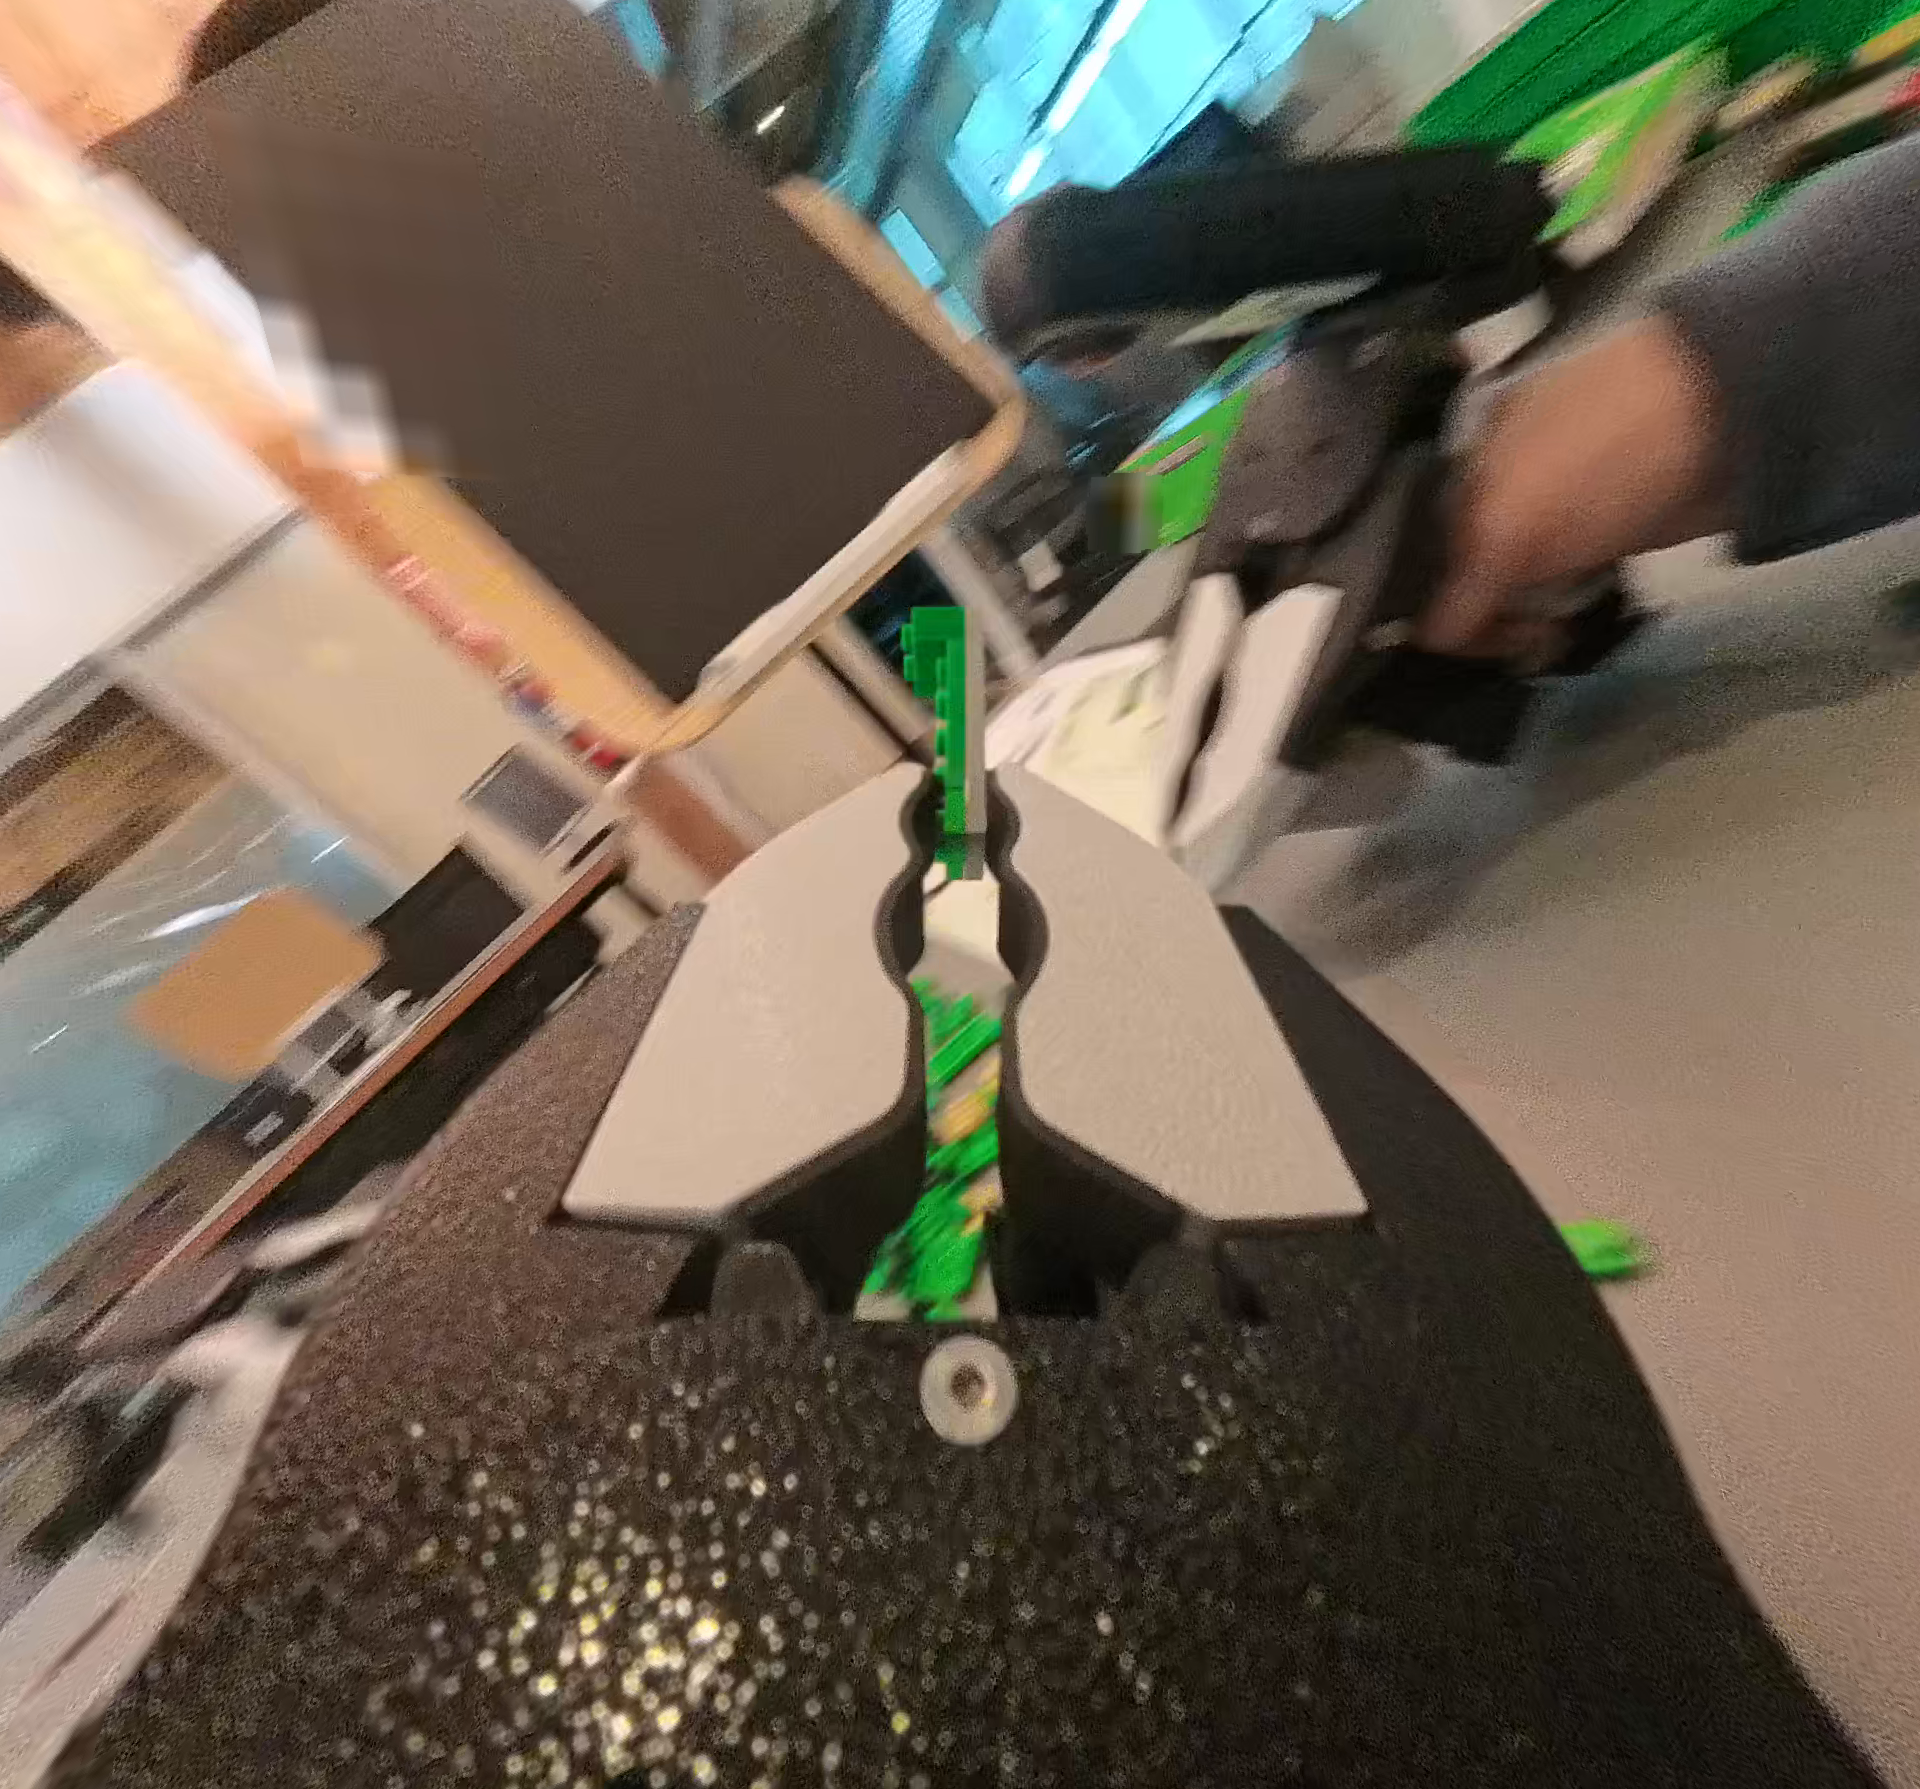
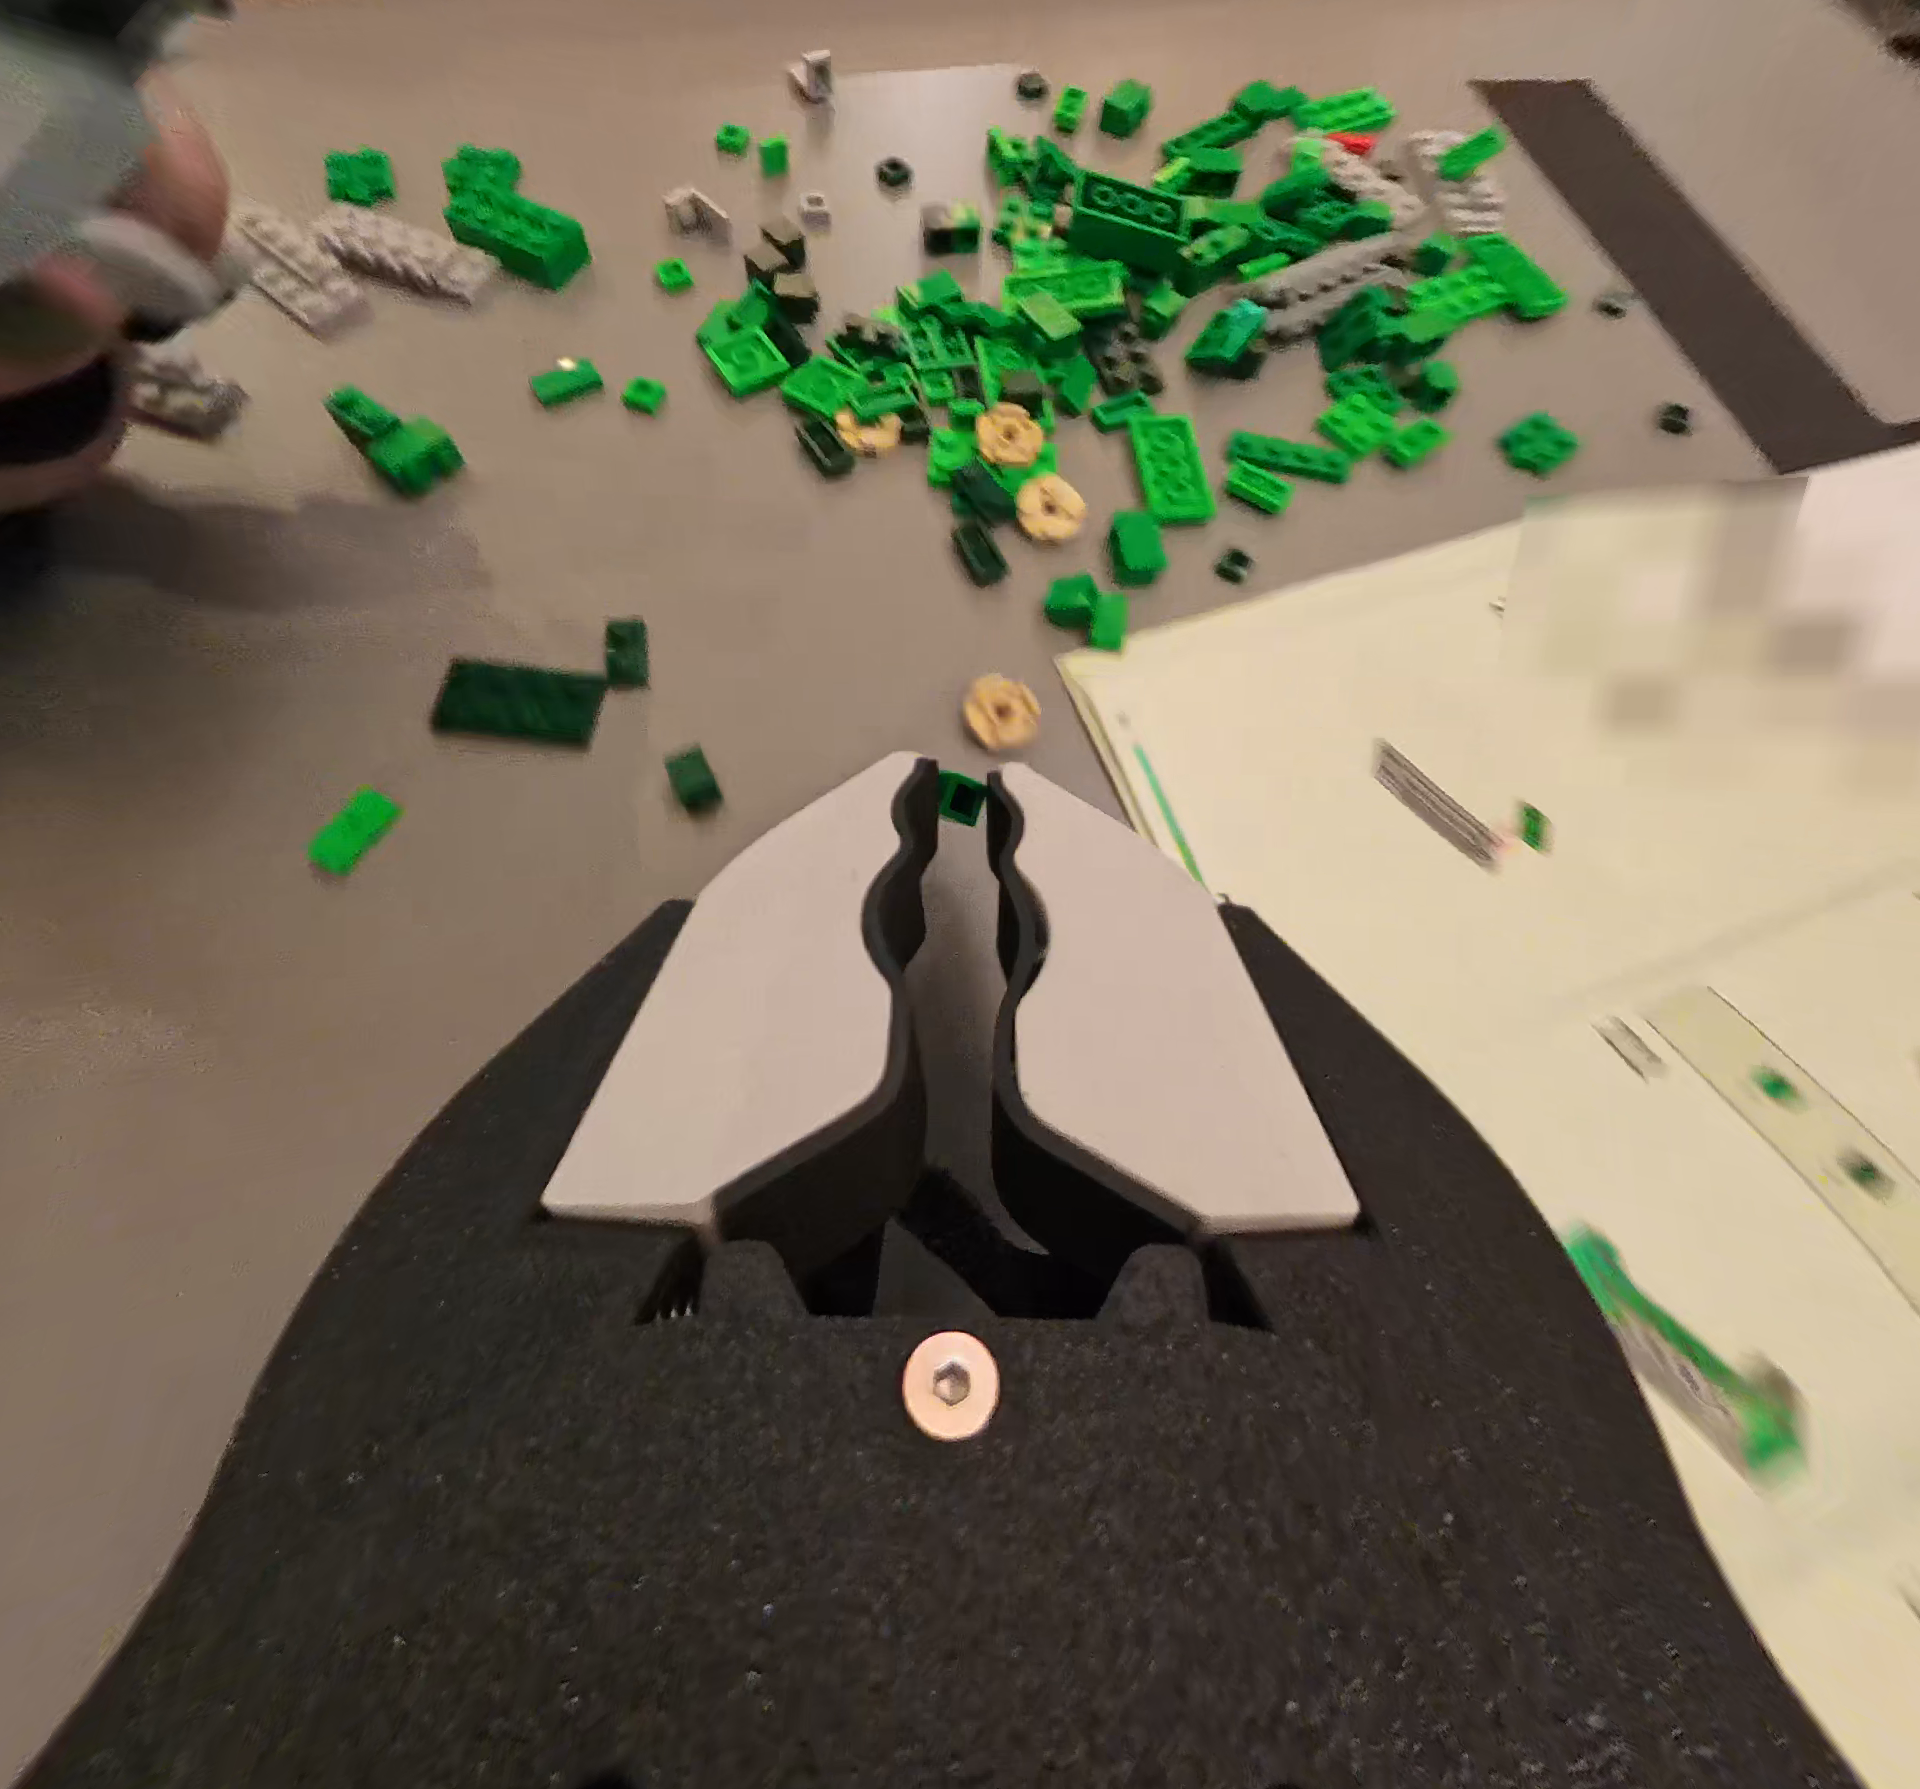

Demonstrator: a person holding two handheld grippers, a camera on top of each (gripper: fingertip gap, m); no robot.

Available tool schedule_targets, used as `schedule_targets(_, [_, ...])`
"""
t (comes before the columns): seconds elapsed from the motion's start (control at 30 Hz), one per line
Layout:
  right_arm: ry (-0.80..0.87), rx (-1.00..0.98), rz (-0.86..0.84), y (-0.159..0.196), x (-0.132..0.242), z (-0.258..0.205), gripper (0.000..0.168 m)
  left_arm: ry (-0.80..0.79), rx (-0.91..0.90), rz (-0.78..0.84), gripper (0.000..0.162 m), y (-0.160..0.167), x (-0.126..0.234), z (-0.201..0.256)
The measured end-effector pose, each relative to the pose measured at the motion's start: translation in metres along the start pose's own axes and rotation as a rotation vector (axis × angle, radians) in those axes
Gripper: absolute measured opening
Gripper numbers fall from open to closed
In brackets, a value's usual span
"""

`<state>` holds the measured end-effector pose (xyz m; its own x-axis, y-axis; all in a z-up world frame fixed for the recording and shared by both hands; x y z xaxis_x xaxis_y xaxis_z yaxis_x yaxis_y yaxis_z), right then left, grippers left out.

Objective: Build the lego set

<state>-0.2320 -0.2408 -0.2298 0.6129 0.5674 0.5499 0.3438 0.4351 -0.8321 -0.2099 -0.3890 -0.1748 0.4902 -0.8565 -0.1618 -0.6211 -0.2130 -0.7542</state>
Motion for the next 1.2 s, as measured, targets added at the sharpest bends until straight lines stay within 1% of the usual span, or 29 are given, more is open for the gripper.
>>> schedule_targets(0.1, [-0.020, 0.054, -0.087, -0.009, -0.030, -0.014, 0.008, -0.191, 0.030, -0.116, 0.008, 0.036, 0.016, -0.051])
schedule_targets(0.17, [-0.016, 0.091, -0.110, -0.014, -0.044, -0.020, 0.008, -0.272, 0.026, -0.174, 0.008, 0.052, 0.023, -0.073])
schedule_targets(0.23, [-0.045, 0.087, -0.129, -0.017, -0.052, -0.025, 0.008, -0.316, 0.002, -0.211, 0.008, 0.054, 0.027, -0.085])
schedule_targets(0.3, [-0.034, 0.090, -0.128, -0.020, -0.053, -0.025, 0.009, -0.347, -0.005, -0.202, 0.008, 0.047, 0.026, -0.091])
schedule_targets(0.4, [-0.018, 0.031, -0.028, -0.034, -0.046, -0.024, 0.014, -0.384, 0.090, -0.142, 0.008, 0.035, 0.015, -0.092])
schedule_targets(0.47, [0.060, -0.067, 0.078, -0.050, -0.039, -0.016, 0.017, -0.419, 0.200, -0.098, 0.007, 0.030, 0.002, -0.092])
schedule_targets(0.57, [0.334, -0.217, 0.251, -0.060, -0.026, 0.009, 0.018, -0.501, 0.380, -0.040, 0.007, 0.035, -0.019, -0.096])
schedule_targets(0.63, [0.456, -0.298, 0.363, -0.058, -0.022, 0.016, 0.018, -0.529, 0.416, -0.057, 0.007, 0.046, -0.033, -0.093])
schedule_targets(0.67, [0.504, -0.303, 0.392, -0.054, -0.020, 0.019, 0.019, -0.530, 0.382, -0.113, 0.007, 0.053, -0.039, -0.089])
schedule_targets(0.7, [0.539, -0.282, 0.394, -0.051, -0.020, 0.020, 0.021, -0.524, 0.325, -0.178, 0.007, 0.059, -0.043, -0.086])
schedule_targets(0.73, [0.565, -0.242, 0.382, -0.050, -0.018, 0.022, 0.025, -0.513, 0.275, -0.209, 0.007, 0.060, -0.046, -0.083])
schedule_targets(0.77, [0.584, -0.192, 0.376, -0.049, -0.017, 0.022, 0.027, -0.498, 0.250, -0.207, 0.007, 0.058, -0.048, -0.080])
schedule_targets(0.83, [0.621, -0.125, 0.397, -0.050, -0.014, 0.021, 0.027, -0.461, 0.269, -0.179, 0.007, 0.056, -0.052, -0.075])
schedule_targets(0.93, [0.606, -0.103, 0.446, -0.052, -0.016, 0.016, 0.027, -0.406, 0.313, -0.130, 0.007, 0.056, -0.056, -0.070])
schedule_targets(1.07, [0.583, -0.132, 0.492, -0.055, -0.013, 0.010, 0.028, -0.317, 0.281, -0.064, 0.007, 0.052, -0.059, -0.068])
schedule_targets(1.13, [0.547, -0.173, 0.509, -0.055, -0.012, 0.007, 0.028, -0.275, 0.301, -0.064, 0.007, 0.051, -0.060, -0.065])
schedule_targets(1.2, [0.497, -0.247, 0.501, -0.052, -0.013, 0.006, 0.028, -0.270, 0.326, -0.087, 0.008, 0.053, -0.060, -0.063])
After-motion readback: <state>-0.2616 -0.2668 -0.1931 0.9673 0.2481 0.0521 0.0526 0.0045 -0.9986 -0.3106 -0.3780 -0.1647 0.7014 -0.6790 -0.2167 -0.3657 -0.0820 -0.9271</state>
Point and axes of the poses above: each gripper's, where its closed fingertips meet, x back along the fingers, y out of its underside, z = x × y across the jaws, the point moved 6 cm from there along x, back along the fingers, and after that the axes turned 2 degrees about z, right-handed, at the moved point
